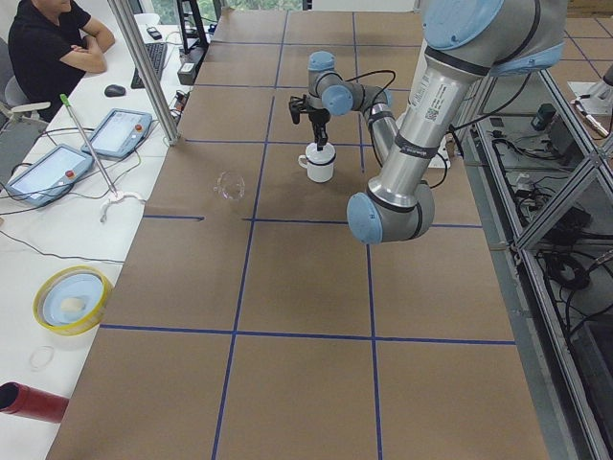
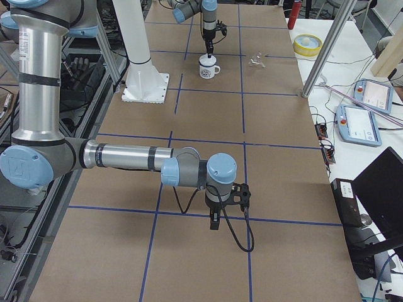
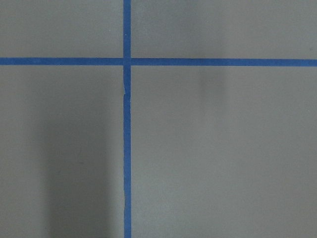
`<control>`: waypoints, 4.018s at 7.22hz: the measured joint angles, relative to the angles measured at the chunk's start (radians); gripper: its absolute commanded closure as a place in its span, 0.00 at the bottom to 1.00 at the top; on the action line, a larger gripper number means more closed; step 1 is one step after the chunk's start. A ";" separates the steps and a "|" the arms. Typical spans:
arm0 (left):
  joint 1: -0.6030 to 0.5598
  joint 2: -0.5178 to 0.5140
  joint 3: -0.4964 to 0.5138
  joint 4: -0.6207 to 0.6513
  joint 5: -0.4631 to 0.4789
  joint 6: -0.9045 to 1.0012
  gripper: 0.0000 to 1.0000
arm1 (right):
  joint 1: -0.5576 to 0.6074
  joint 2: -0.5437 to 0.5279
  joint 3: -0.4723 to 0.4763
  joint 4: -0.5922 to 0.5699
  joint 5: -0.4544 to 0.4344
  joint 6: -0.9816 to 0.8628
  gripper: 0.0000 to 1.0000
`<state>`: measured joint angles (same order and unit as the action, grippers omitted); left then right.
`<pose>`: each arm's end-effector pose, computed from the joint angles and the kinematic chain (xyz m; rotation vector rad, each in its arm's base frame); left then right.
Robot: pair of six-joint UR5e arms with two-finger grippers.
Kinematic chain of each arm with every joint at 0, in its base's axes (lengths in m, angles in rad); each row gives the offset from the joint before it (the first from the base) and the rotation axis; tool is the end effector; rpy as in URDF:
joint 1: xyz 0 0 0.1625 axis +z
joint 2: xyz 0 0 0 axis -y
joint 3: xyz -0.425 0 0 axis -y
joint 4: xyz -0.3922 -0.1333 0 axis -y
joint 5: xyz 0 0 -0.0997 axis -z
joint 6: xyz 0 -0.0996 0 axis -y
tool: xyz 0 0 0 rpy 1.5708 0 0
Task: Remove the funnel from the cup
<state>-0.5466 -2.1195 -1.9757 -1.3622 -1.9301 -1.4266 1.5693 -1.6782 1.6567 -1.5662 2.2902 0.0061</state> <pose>0.4488 -0.3881 0.2062 -0.0729 0.8108 -0.2462 0.0670 -0.4451 0.6701 -0.0189 -0.7193 0.0105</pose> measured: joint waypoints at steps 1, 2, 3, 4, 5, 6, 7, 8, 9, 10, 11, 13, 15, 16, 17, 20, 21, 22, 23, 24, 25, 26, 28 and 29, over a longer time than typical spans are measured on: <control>0.000 0.000 0.001 0.000 -0.001 0.000 1.00 | 0.000 0.000 0.000 0.000 0.000 0.000 0.00; 0.000 0.000 0.003 0.000 -0.001 0.000 1.00 | 0.000 0.000 0.000 0.000 0.000 0.000 0.00; 0.000 -0.001 0.008 0.000 -0.001 0.000 1.00 | 0.000 0.000 0.000 0.000 0.000 0.000 0.00; 0.000 -0.001 0.012 0.000 -0.001 0.001 0.74 | 0.000 0.000 0.000 0.000 0.000 0.000 0.00; -0.001 -0.002 0.014 0.000 -0.001 0.003 0.01 | 0.000 0.000 0.000 0.000 0.000 0.000 0.00; -0.001 -0.002 0.014 0.000 -0.001 0.005 0.00 | 0.000 0.000 0.000 0.000 0.000 0.000 0.00; -0.001 -0.002 0.013 0.000 -0.001 0.006 0.00 | 0.000 0.000 0.000 0.000 0.000 0.000 0.00; -0.001 -0.002 0.012 0.000 -0.001 0.007 0.00 | 0.000 0.000 0.000 0.000 0.000 0.000 0.00; -0.001 -0.002 0.010 0.000 -0.001 0.008 0.00 | 0.000 0.000 0.000 0.000 0.000 0.000 0.00; -0.001 -0.002 0.008 0.000 -0.001 0.008 0.00 | 0.000 0.000 0.000 0.000 0.000 0.000 0.00; -0.002 -0.002 -0.002 0.000 -0.001 0.008 0.00 | 0.000 0.000 0.000 0.000 0.000 0.000 0.00; -0.025 0.002 -0.044 0.003 0.000 0.015 0.00 | 0.000 0.000 0.000 0.000 0.000 0.000 0.00; -0.115 0.008 -0.061 0.004 0.000 0.155 0.00 | 0.000 0.000 0.000 0.000 0.000 0.000 0.00; -0.180 0.015 -0.064 0.003 -0.001 0.275 0.00 | 0.000 0.000 0.000 0.000 0.000 0.000 0.00; -0.273 0.031 -0.062 -0.006 -0.005 0.434 0.00 | 0.000 0.000 0.000 0.000 0.000 0.000 0.00; -0.595 0.136 0.088 -0.156 -0.107 0.914 0.00 | 0.000 0.000 0.000 0.000 0.000 0.000 0.00; -0.688 0.187 0.176 -0.223 -0.189 1.054 0.00 | 0.000 0.000 0.000 0.000 0.000 0.000 0.00; -0.763 0.248 0.254 -0.277 -0.260 1.162 0.00 | 0.000 0.000 0.000 0.000 0.000 0.000 0.00; -0.827 0.317 0.306 -0.312 -0.294 1.251 0.00 | 0.000 0.000 0.000 0.000 0.000 0.000 0.00; -0.893 0.396 0.331 -0.328 -0.308 1.346 0.00 | 0.000 0.000 0.000 0.000 0.000 0.000 0.00; -0.949 0.481 0.340 -0.340 -0.316 1.424 0.00 | 0.000 0.000 0.000 0.000 0.000 0.000 0.00; -0.984 0.553 0.344 -0.357 -0.329 1.464 0.00 | 0.000 0.000 0.000 0.000 0.000 0.000 0.00; -1.017 0.612 0.345 -0.373 -0.354 1.483 0.00 | 0.000 0.000 0.000 0.000 0.000 0.000 0.00; -1.033 0.627 0.344 -0.372 -0.363 1.483 0.00 | 0.000 0.000 0.000 0.000 0.000 0.000 0.00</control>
<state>-1.5795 -1.4925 -1.6316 -1.7338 -2.2935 0.0567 1.5693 -1.6782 1.6563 -1.5662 2.2902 0.0062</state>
